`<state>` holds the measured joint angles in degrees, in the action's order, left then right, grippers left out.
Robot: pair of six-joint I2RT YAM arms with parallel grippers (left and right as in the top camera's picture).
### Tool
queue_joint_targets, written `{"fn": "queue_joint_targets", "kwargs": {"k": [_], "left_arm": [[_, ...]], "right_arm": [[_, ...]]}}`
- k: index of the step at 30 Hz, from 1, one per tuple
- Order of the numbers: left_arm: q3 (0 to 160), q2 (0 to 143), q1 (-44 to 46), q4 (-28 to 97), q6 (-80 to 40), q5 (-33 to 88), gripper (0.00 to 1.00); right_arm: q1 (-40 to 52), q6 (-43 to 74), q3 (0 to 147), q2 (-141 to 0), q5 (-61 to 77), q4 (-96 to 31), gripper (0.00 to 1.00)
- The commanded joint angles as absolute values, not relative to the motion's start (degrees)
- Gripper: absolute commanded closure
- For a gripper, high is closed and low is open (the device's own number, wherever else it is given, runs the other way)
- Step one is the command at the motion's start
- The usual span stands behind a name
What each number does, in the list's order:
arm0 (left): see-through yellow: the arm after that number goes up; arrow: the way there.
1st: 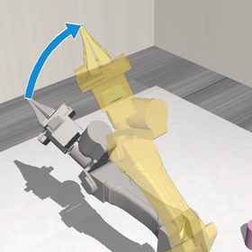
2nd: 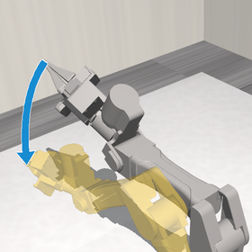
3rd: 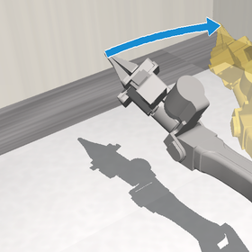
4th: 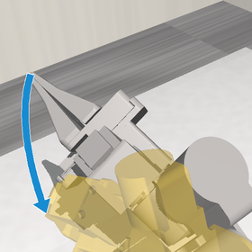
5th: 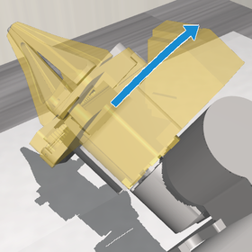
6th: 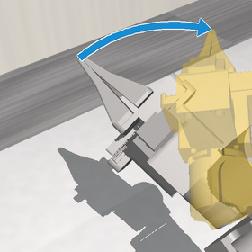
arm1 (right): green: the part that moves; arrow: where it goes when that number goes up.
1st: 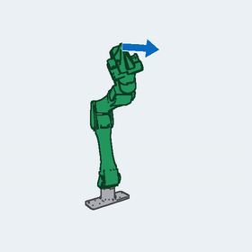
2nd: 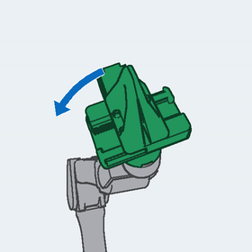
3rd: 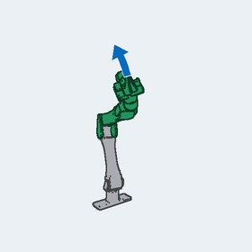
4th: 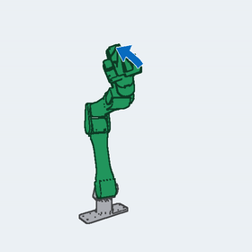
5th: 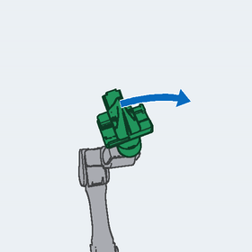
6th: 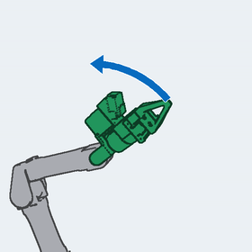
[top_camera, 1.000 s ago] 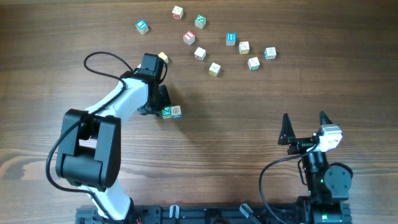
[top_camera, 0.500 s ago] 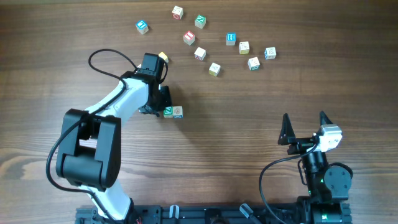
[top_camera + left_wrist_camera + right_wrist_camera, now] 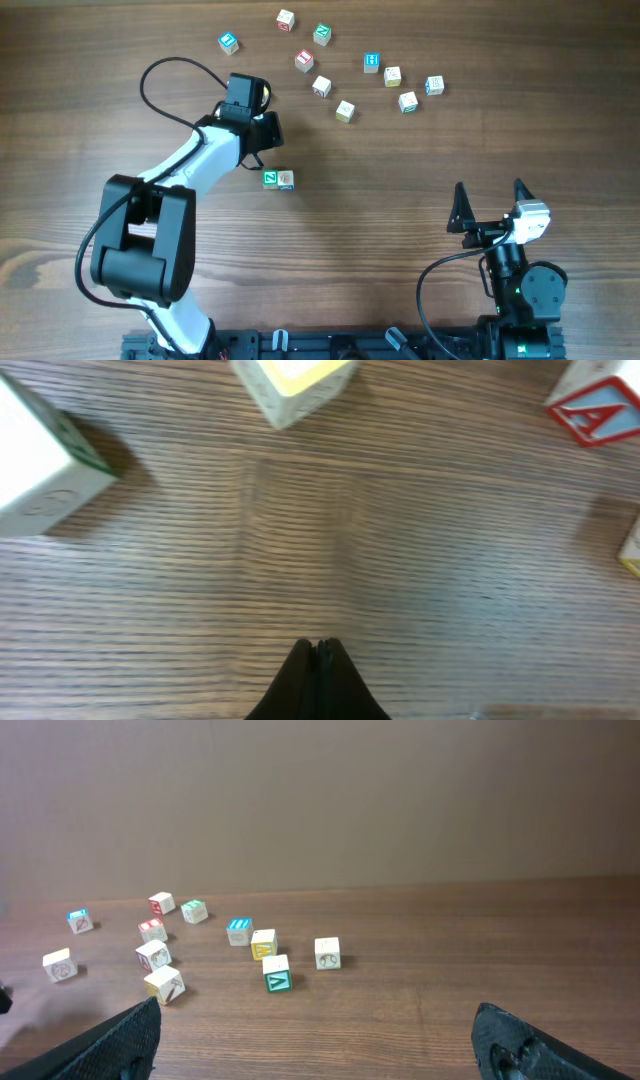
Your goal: Form a horizontal line
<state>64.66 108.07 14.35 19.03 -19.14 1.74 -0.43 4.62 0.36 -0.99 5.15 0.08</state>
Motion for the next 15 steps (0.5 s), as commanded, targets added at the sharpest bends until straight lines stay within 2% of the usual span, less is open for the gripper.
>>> {"fn": "queue_joint_targets", "kwargs": {"k": [1, 15], "left_arm": [[64.7, 108.6, 16.4, 23.3, -18.4, 3.6, 0.96], [64.7, 108.6, 17.4, 28.8, -18.4, 1.0, 0.96]], "right_arm": [[-0.2, 4.1, 0.3, -0.5, 5.9, 0.4, 0.00], [-0.2, 4.1, 0.3, -0.5, 5.9, 0.4, 0.00]]}}
